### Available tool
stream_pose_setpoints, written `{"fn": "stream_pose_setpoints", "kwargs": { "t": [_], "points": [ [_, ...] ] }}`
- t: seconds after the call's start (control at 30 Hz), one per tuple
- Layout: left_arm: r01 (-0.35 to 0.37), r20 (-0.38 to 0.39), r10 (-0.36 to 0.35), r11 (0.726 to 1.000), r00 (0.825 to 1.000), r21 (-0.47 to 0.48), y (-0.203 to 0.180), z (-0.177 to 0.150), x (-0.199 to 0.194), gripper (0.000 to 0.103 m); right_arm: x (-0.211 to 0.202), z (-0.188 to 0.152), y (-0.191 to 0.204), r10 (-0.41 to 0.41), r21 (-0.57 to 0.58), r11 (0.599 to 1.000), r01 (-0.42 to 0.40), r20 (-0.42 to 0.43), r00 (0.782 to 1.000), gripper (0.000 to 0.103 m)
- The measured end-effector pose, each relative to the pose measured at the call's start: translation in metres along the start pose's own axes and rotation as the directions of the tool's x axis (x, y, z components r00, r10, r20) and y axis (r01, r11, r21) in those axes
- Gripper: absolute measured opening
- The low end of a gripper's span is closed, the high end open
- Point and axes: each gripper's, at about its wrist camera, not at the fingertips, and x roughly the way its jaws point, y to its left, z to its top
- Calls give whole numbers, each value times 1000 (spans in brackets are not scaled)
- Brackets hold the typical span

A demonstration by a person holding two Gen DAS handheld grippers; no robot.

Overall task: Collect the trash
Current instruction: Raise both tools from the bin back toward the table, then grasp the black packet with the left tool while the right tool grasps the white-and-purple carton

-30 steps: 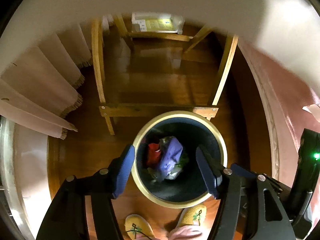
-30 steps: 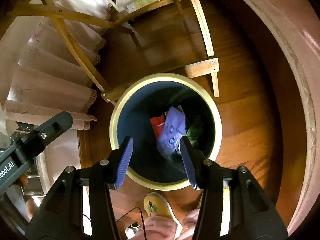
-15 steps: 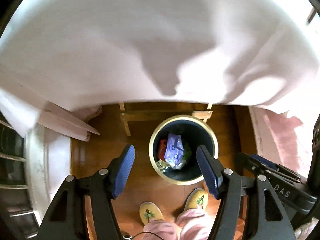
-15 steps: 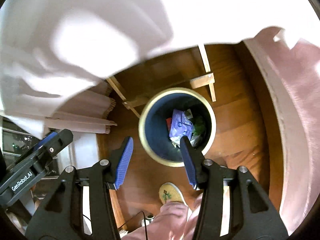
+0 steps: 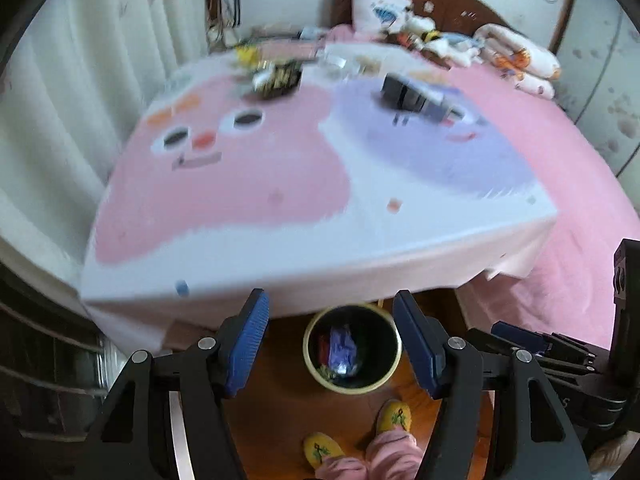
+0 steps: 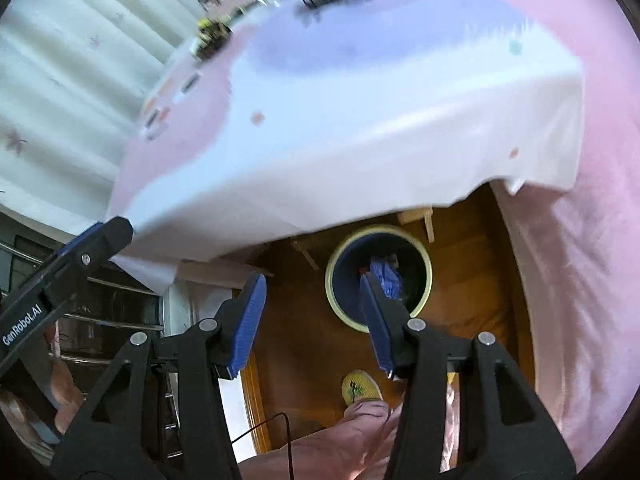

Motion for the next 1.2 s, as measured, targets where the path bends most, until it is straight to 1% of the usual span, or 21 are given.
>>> {"fn": "stream_pose_setpoints", "kwargs": {
  "t": [0.17, 0.3, 0.4, 0.57, 0.67, 0.83, 0.93, 1.03, 1.13, 1.2],
  "points": [
    [22, 57, -24, 999, 998, 39, -7, 29, -40, 65, -45, 16, 23, -6, -21, 1000, 7, 61, 998, 46],
    [59, 61, -64, 996, 996, 73, -16, 54, -58, 65, -70, 28, 38, -25, -37, 999, 29, 112, 993, 46],
    [77, 55, -82, 992, 995, 100, -26, 69, -68, 65, -83, 41, 44, -38, -26, 999, 43, 155, 987, 46],
    [64, 68, -75, 986, 995, 152, -37, 90, -74, 65, -103, 65, 53, -64, -37, 997, 74, 232, 971, 46],
    [70, 69, -82, 985, 994, 158, -38, 104, -72, 65, -114, 82, 57, -87, -57, 993, 106, 270, 959, 46],
    [86, 45, -93, 988, 995, 128, -37, 133, -52, 65, -111, 118, 49, -115, -63, 988, 139, 293, 949, 46],
    [79, 24, -82, 992, 996, 97, -36, 153, -30, 65, -97, 154, 38, -116, -82, 986, 146, 289, 950, 46],
    [62, 11, -63, 996, 998, 56, -36, 177, -3, 65, -76, 194, 24, -110, -125, 981, 149, 277, 955, 46],
    [17, 4, -17, 1000, 1000, -3, -39, 207, 25, 65, -46, 238, 8, -96, -175, 975, 140, 241, 966, 46],
    [4, -14, -5, 999, 1000, -41, -41, 225, 45, 65, -24, 264, -2, -97, -206, 969, 140, 205, 974, 46]
  ]
}}
